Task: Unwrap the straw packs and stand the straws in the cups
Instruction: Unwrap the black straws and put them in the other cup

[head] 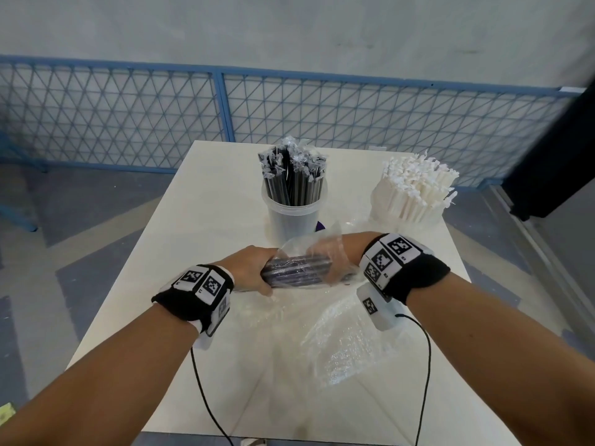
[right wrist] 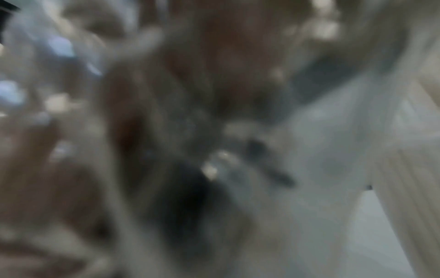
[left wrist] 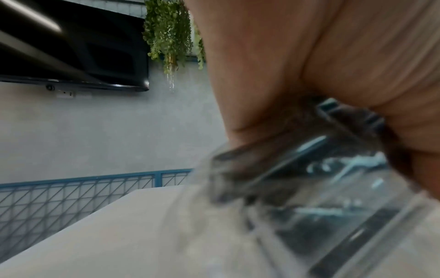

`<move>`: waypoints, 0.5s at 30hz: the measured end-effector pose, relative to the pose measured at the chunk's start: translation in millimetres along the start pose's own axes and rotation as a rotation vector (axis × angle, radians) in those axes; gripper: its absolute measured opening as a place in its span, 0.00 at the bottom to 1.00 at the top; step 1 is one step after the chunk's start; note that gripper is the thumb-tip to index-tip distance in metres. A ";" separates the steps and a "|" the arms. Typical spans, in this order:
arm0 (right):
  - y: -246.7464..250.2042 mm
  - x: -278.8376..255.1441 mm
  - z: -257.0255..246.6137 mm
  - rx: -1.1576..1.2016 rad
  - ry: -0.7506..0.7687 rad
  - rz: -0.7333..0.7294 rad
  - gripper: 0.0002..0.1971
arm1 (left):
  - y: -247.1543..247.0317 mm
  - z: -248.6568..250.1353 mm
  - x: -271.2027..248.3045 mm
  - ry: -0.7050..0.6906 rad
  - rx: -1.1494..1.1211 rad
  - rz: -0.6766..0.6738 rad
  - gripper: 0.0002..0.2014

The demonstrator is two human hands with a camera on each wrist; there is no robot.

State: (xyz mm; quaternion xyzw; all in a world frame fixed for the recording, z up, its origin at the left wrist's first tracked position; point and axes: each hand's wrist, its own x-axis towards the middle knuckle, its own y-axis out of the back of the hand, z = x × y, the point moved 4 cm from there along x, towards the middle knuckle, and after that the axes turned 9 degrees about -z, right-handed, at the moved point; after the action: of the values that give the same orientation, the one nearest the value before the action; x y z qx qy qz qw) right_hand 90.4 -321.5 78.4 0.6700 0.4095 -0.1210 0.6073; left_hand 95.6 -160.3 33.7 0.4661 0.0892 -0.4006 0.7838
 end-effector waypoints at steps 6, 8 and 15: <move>8.2 -4.7 4.4 -0.034 -0.032 -0.033 0.28 | 1.2 -24.5 -0.5 0.056 -0.037 0.058 0.27; 5.5 -5.7 7.6 0.002 -0.061 -0.082 0.28 | 3.2 -35.2 -3.1 0.098 -0.025 0.100 0.28; 20.9 -17.9 24.9 -0.147 -0.137 -0.033 0.11 | 11.4 -88.5 -22.3 0.514 0.214 0.108 0.22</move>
State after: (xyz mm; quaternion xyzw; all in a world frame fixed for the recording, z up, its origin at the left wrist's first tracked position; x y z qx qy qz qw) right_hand 101.9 -349.9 99.3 0.6068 0.3859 -0.1459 0.6793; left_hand 109.6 -74.5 4.1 0.6365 0.2171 -0.2340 0.7021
